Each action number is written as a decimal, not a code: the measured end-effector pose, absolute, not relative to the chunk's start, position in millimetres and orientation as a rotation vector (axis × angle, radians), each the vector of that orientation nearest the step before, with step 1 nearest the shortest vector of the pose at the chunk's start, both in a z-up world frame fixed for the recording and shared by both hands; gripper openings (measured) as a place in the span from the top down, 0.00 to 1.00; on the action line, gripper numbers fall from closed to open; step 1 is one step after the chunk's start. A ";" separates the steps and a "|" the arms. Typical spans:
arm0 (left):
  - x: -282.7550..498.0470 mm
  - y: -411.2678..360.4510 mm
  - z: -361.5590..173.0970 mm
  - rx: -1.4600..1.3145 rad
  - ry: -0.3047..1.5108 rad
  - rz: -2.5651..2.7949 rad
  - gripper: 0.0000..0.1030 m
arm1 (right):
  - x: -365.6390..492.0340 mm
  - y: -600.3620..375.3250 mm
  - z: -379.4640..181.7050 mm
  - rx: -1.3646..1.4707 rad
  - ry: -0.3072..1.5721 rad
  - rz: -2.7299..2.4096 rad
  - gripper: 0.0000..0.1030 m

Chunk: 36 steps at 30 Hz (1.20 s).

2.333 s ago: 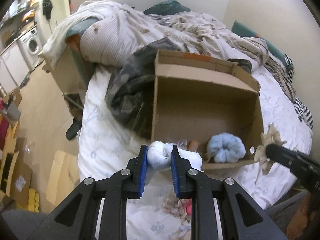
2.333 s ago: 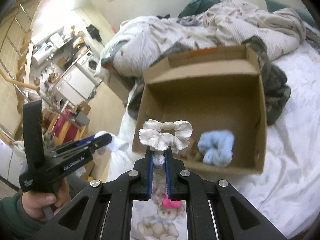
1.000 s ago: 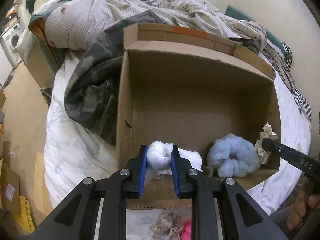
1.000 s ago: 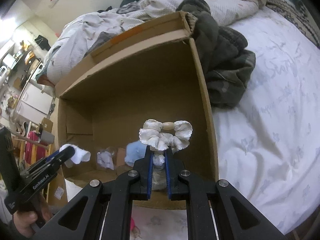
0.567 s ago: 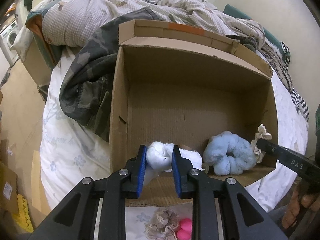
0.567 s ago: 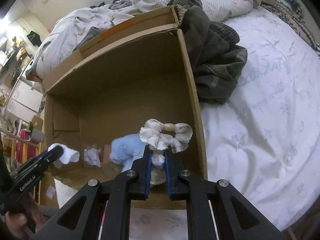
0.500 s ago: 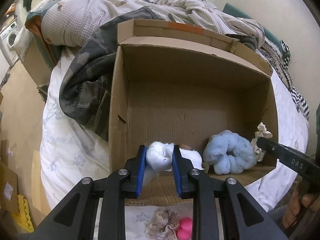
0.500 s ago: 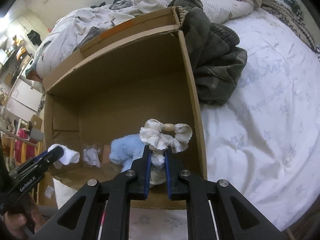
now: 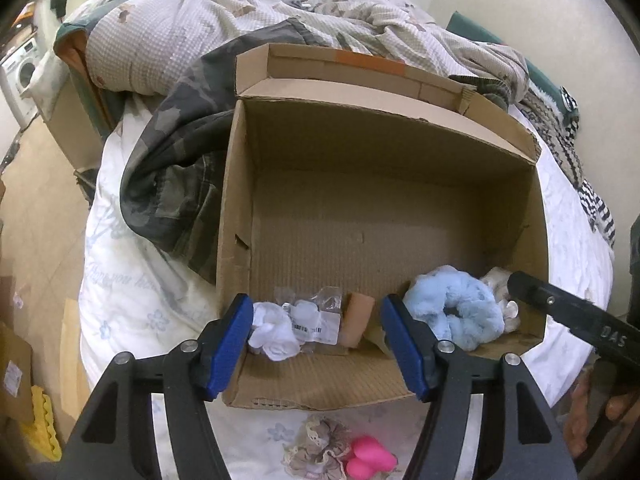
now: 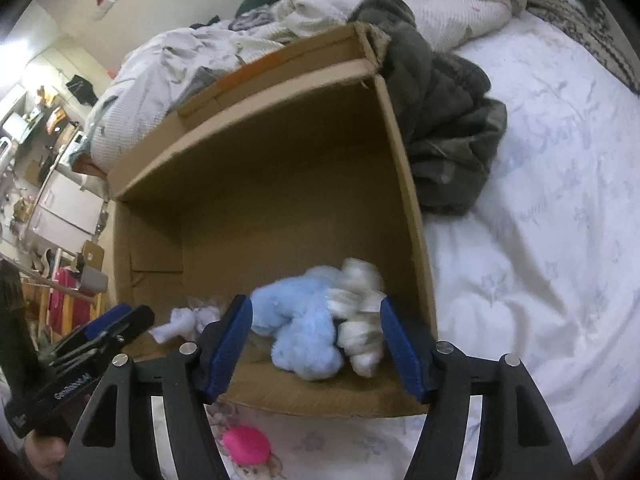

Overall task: Organize soft objects
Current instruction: 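Open both tools to drop the white toy and cream scrunchie in the box, withdraw, then grasp the pink heart sponge with the right tool while the left tool grasps the lace-trimmed beige scrunchie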

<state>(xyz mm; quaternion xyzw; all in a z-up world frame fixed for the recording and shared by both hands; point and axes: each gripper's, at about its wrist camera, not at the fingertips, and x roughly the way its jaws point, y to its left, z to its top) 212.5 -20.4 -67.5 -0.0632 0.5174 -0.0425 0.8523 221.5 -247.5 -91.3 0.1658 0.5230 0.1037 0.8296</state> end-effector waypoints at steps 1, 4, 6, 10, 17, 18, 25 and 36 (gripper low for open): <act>212.3 -19.8 -67.3 -0.135 1.088 -0.085 0.38 | 221.1 -247.2 -88.4 0.358 1.097 0.232 0.32; 212.1 -18.2 -67.2 -0.138 1.092 -0.083 0.38 | 219.2 -246.6 -85.2 0.357 1.081 0.240 0.32; 211.1 -17.2 -66.1 -0.138 1.089 -0.076 0.38 | 218.7 -246.9 -85.2 0.362 1.082 0.243 0.32; 207.0 -15.0 -62.3 -0.145 1.085 -0.068 0.38 | 217.6 -247.8 -83.4 0.374 1.077 0.247 0.32; 187.1 -6.9 -53.1 -0.118 1.094 -0.046 0.38 | 202.8 -245.8 -78.0 0.371 1.076 0.265 0.32; 183.5 -4.6 -50.2 -0.124 1.088 -0.046 0.38 | 200.1 -246.8 -76.9 0.390 1.074 0.273 0.32; 149.6 6.6 -51.8 -0.149 1.102 -0.030 0.38 | 169.7 -243.3 -75.6 0.455 1.077 0.314 0.32; 119.4 29.5 -76.7 -0.222 1.191 0.045 0.38 | 143.4 -180.0 -117.3 0.356 1.263 0.444 0.32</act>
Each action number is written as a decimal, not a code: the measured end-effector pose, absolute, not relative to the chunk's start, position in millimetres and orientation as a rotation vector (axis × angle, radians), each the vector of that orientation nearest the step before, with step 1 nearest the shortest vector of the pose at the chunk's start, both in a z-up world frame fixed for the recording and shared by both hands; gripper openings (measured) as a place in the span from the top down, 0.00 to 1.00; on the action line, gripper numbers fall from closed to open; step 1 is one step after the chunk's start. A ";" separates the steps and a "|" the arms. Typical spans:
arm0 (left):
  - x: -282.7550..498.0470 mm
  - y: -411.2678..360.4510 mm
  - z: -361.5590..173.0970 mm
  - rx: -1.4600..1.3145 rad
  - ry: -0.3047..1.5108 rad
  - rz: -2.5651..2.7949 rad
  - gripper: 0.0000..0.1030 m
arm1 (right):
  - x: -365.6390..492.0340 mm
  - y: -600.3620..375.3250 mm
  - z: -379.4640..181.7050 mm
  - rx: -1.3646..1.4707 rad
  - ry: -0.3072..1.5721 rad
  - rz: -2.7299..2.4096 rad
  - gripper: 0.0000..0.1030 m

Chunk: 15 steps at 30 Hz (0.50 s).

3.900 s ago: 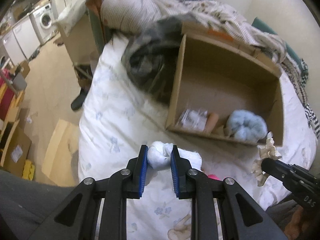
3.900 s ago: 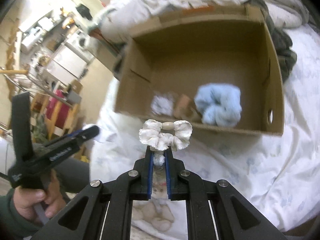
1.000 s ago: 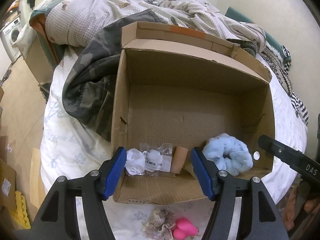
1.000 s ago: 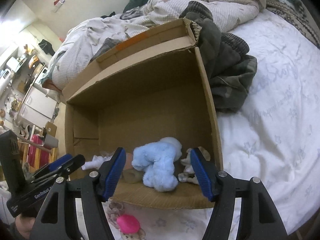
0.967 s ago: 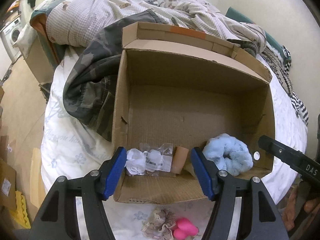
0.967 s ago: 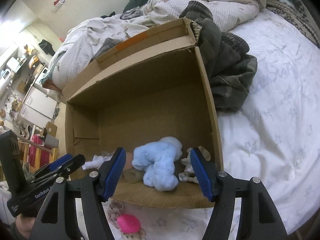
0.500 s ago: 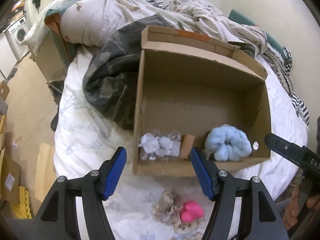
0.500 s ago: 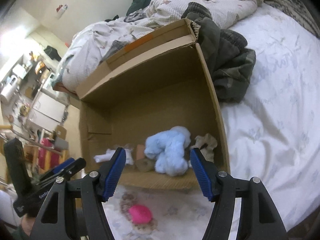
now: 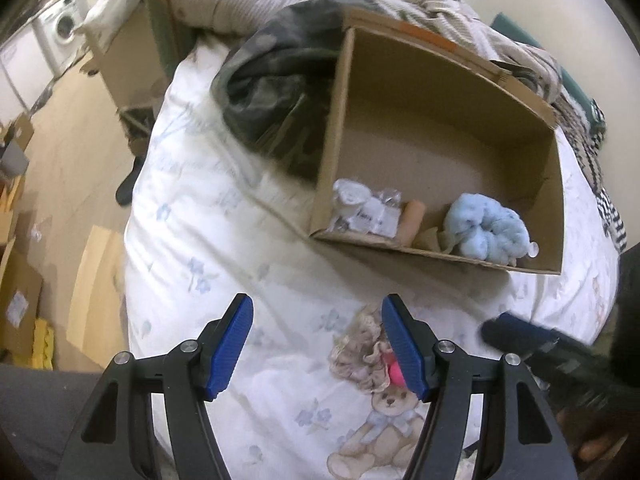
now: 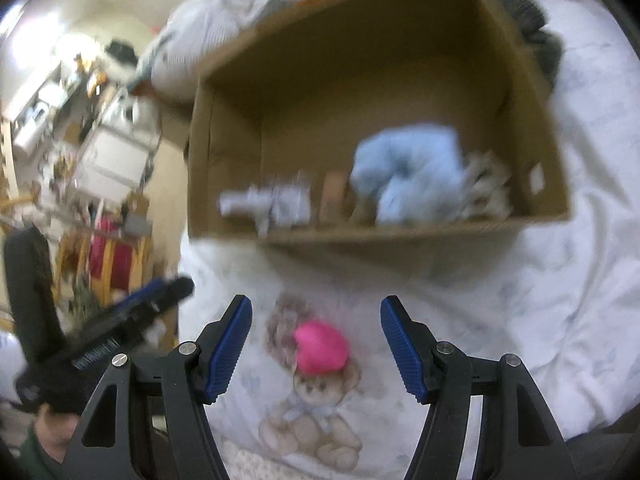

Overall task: Organize soft objects
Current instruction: 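Grasp the pink heart sponge with the right tool while the left tool grasps the lace-trimmed beige scrunchie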

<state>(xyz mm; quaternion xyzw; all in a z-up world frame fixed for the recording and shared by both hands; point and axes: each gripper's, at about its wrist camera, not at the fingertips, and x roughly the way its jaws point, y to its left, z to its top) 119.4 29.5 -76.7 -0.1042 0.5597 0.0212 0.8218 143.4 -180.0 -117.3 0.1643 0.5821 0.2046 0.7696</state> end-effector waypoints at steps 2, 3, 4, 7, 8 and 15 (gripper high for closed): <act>119.1 32.7 -77.6 -0.229 1.193 0.054 0.38 | 142.1 -163.5 -129.1 0.287 1.314 0.463 0.32; 118.6 34.3 -78.1 -0.226 1.195 0.060 0.38 | 140.7 -156.9 -134.9 0.260 1.336 0.473 0.32; 118.7 35.6 -78.3 -0.223 1.196 0.065 0.38 | 139.4 -149.7 -142.0 0.229 1.365 0.480 0.32; 117.5 39.1 -80.7 -0.224 1.206 0.076 0.38 | 135.8 -133.7 -161.9 0.159 1.434 0.495 0.32; 118.0 40.4 -82.1 -0.224 1.208 0.075 0.38 | 134.1 -130.1 -167.5 0.148 1.453 0.502 0.32; 119.2 37.8 -98.4 -0.225 1.269 0.058 0.38 | 135.0 -116.5 -182.6 0.117 1.485 0.501 0.50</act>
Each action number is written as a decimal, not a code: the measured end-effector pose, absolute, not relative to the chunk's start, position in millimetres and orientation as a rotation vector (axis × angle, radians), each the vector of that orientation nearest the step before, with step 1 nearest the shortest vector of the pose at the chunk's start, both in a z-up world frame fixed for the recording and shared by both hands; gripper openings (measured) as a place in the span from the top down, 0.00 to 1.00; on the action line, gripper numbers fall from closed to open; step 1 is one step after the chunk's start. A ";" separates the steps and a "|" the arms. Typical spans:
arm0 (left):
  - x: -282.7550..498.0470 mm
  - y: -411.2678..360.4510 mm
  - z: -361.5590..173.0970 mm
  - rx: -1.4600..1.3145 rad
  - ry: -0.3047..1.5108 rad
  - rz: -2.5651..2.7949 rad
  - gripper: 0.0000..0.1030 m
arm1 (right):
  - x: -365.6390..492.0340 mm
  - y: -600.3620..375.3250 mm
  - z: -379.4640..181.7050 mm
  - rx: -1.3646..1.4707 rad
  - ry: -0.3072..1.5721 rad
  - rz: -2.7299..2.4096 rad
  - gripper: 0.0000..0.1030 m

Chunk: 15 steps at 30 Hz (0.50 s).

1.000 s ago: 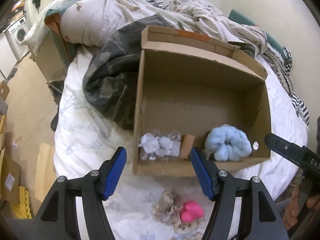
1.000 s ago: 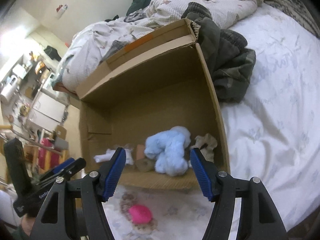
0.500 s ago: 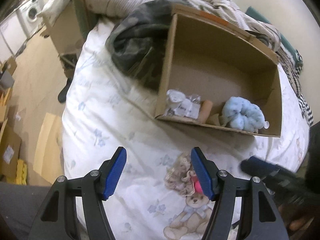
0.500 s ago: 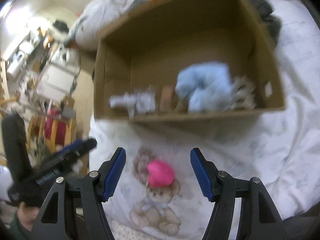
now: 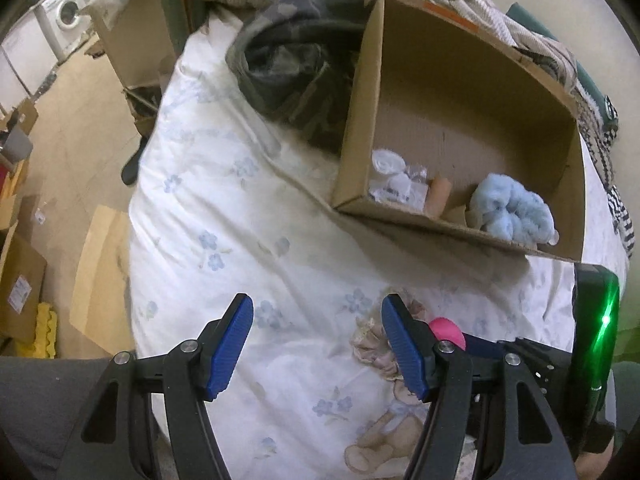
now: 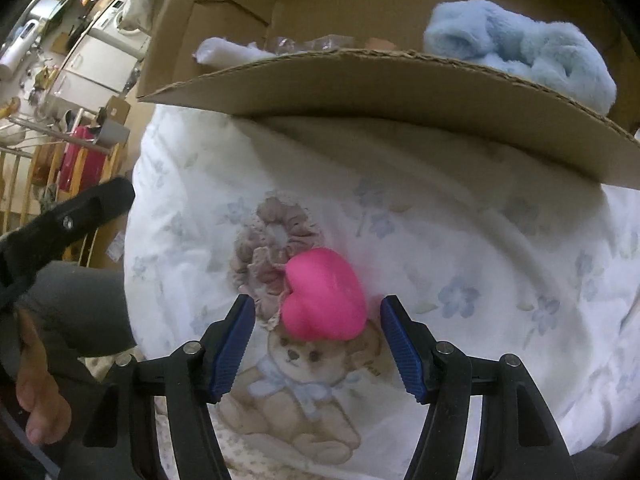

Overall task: Organize soft objects
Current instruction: 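Grasp the pink heart sponge with the right tool while the left tool grasps the lace-trimmed beige scrunchie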

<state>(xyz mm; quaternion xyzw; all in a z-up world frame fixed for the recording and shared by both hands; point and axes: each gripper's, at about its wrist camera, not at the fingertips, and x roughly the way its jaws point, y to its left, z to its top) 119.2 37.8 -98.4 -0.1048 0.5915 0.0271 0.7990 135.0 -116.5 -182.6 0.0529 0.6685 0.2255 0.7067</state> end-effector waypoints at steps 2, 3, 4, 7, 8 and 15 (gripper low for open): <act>120.3 34.0 -102.5 -0.223 1.283 0.049 0.38 | 137.4 -115.7 -181.1 0.101 1.477 0.486 0.55; 120.9 31.7 -104.7 -0.217 1.290 0.047 0.38 | 137.0 -116.1 -178.4 0.099 1.465 0.493 0.56; 121.7 28.4 -107.6 -0.209 1.298 0.043 0.38 | 137.2 -116.6 -174.5 0.099 1.453 0.504 0.56; 124.1 19.3 -114.8 -0.193 1.317 0.022 0.38 | 136.6 -121.2 -158.3 0.115 1.394 0.515 0.56; 124.8 15.4 -118.1 -0.186 1.325 0.012 0.38 | 136.9 -125.8 -152.7 0.126 1.379 0.508 0.56; 126.3 -28.7 -142.5 -0.079 1.397 -0.123 0.38 | 135.8 -168.1 -133.9 0.224 1.319 0.448 0.56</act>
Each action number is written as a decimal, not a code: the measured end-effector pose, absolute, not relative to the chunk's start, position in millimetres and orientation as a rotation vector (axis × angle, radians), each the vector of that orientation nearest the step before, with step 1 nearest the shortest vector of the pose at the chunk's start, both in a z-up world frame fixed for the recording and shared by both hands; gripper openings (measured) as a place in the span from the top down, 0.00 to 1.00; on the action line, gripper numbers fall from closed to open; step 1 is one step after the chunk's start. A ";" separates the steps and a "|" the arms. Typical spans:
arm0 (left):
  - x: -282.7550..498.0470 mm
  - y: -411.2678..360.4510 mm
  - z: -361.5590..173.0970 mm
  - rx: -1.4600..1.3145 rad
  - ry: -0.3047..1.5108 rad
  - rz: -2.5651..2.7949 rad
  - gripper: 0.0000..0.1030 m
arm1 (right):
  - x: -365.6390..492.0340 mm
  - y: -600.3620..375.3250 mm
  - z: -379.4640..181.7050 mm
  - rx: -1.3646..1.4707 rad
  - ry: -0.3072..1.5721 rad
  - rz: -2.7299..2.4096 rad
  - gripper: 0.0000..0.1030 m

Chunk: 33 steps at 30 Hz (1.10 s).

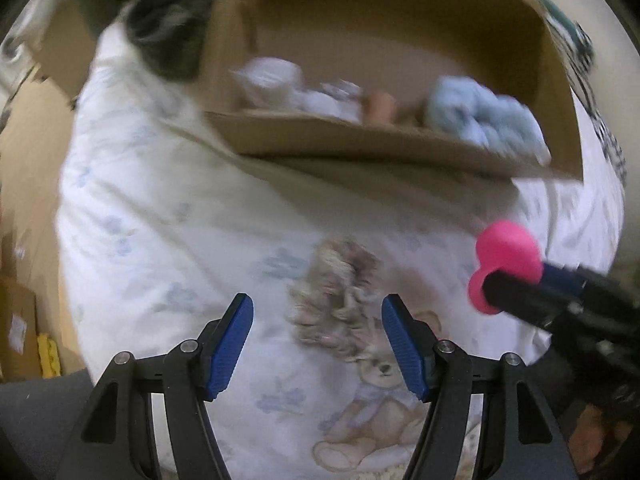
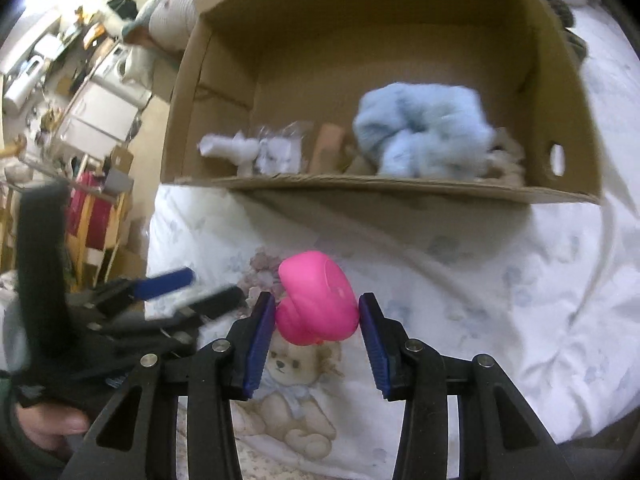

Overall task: Organize soft objects
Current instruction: 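Grasp the pink heart sponge with the right tool while the left tool grasps the lace-trimmed beige scrunchie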

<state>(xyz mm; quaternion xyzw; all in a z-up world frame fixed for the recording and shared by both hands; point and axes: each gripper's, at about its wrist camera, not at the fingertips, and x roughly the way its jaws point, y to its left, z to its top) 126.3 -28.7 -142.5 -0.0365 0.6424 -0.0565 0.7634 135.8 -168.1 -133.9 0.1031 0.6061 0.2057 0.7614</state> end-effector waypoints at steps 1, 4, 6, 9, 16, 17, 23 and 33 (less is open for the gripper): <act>126.8 -32.8 -144.8 -0.079 1.394 -0.139 0.38 | 134.0 -174.0 -132.5 0.230 1.313 0.441 0.56; 131.0 -41.7 -152.1 -0.077 1.398 -0.174 0.38 | 131.4 -186.9 -134.0 0.253 1.318 0.428 0.56; 133.6 -44.1 -157.7 -0.062 1.411 -0.164 0.38 | 131.2 -195.5 -132.8 0.269 1.317 0.416 0.56; 136.5 -44.3 -167.6 -0.071 1.448 -0.165 0.53 | 132.2 -203.2 -132.0 0.291 1.314 0.411 0.56; 139.1 -41.7 -171.4 -0.075 1.475 -0.152 0.86 | 134.9 -197.1 -132.4 0.277 1.309 0.429 0.56; 139.3 -40.8 -169.9 -0.084 1.471 -0.152 0.87 | 134.9 -195.3 -132.4 0.272 1.309 0.433 0.56; 137.8 -34.7 -156.8 -0.099 1.429 -0.129 0.87 | 133.3 -192.2 -131.0 0.261 1.309 0.443 0.56; 108.8 -21.8 -103.4 -0.110 1.281 -0.096 0.87 | 132.7 -193.0 -121.8 0.295 1.280 0.463 0.56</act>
